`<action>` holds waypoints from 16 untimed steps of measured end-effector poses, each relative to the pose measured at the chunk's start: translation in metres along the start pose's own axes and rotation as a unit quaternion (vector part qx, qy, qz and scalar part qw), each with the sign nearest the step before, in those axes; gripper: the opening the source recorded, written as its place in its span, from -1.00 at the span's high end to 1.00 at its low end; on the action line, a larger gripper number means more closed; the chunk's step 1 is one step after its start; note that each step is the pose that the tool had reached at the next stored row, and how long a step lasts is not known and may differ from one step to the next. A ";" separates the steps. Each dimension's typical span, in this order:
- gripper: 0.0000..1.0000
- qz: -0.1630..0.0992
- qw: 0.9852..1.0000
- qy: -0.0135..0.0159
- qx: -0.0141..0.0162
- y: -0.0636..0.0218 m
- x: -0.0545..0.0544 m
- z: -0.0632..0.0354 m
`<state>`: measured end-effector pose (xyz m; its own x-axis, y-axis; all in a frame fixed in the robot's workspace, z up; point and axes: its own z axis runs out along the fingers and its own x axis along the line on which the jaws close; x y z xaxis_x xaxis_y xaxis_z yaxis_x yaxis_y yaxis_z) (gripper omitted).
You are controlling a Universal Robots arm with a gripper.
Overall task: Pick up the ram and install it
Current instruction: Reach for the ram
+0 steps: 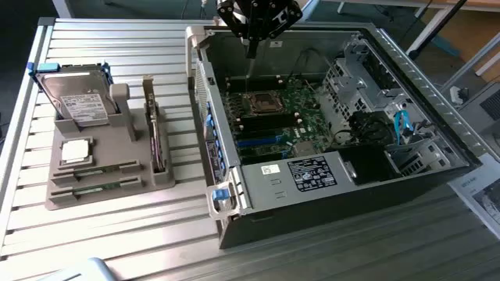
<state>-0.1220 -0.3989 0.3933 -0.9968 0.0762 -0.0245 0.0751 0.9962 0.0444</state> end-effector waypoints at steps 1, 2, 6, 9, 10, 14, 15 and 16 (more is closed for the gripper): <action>0.79 0.000 1.000 0.000 0.000 0.0000 0.000 0.0000; 0.79 0.000 1.000 0.000 0.000 0.0000 0.000 0.0000; 0.79 0.000 1.000 0.000 0.000 0.0000 0.000 0.0000; 0.79 0.000 1.000 0.000 0.000 0.0000 0.000 0.0000; 0.79 0.000 1.000 0.000 0.000 0.0000 0.000 0.0000; 0.79 0.000 1.000 0.000 0.000 0.0000 0.001 0.0000; 0.79 0.000 1.000 0.000 0.000 -0.0002 0.002 0.0000; 0.79 0.000 1.000 0.000 0.000 -0.0003 0.003 -0.0001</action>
<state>-0.1254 -0.3990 0.3933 -0.9968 0.0762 -0.0245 0.0751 0.9962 0.0444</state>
